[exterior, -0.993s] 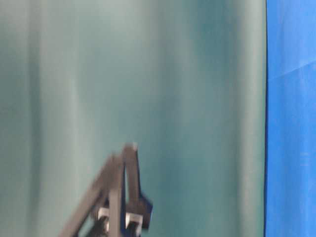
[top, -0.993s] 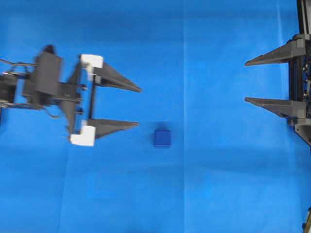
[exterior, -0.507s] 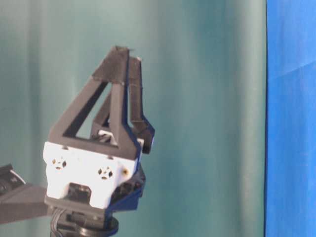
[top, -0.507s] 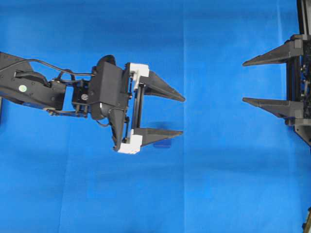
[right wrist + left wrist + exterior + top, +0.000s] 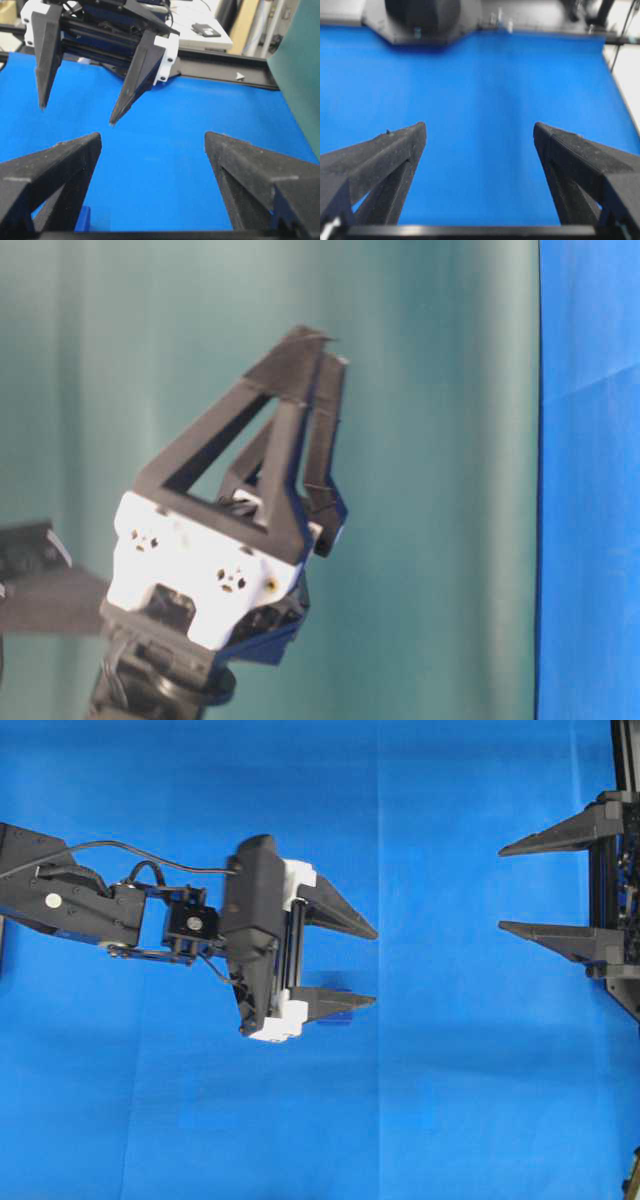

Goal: Handover the blue block to the right arm after grasping it with the left arm, then place it in the designated position.
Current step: 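Reach the left gripper over the blue cube and orient downward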

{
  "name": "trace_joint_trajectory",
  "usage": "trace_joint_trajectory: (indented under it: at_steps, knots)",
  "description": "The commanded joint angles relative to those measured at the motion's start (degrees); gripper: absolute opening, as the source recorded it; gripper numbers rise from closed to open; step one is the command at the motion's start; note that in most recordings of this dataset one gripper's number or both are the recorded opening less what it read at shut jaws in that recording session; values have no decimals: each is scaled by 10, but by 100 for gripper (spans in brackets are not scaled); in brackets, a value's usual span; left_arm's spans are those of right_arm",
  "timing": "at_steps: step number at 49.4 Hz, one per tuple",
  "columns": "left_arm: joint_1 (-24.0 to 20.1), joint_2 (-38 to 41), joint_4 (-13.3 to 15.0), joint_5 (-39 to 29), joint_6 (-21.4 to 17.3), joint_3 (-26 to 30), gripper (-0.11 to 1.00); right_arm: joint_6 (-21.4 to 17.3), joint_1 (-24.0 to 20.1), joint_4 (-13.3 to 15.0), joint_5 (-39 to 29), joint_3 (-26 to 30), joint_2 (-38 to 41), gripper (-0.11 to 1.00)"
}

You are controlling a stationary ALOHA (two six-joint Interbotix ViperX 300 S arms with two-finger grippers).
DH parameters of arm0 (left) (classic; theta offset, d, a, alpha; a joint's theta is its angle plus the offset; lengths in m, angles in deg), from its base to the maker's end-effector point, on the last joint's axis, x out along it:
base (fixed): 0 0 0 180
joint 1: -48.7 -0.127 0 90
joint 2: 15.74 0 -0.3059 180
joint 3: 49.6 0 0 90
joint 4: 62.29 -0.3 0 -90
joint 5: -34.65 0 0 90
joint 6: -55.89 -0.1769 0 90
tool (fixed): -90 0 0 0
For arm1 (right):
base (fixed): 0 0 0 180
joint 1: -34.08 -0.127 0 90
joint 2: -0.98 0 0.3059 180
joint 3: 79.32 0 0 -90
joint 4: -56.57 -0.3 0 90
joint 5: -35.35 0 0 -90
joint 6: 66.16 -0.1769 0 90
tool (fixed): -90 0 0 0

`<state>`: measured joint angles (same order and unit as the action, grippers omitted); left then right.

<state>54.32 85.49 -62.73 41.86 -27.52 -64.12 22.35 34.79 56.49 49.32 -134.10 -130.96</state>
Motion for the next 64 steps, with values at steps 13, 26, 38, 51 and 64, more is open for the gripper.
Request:
trace_joint_trajectory:
  at_steps: [13, 26, 38, 51, 64]
  knots:
    - [4, 34, 0, -289, 14, 134, 92, 0, 2, -2, 3, 15, 4, 98]
    - [12, 77, 0, -471, 25, 221, 92, 0, 2, -2, 0, 14, 4, 98]
    - [15, 92, -2, -504, 25, 250, 92, 0, 1, -2, 0, 14, 5, 98]
    - [14, 92, -3, -508, 27, 250, 92, 0, 1, -2, -1, 14, 5, 98]
    - [14, 92, -2, -508, 27, 249, 92, 0, 1, -2, 0, 14, 8, 98]
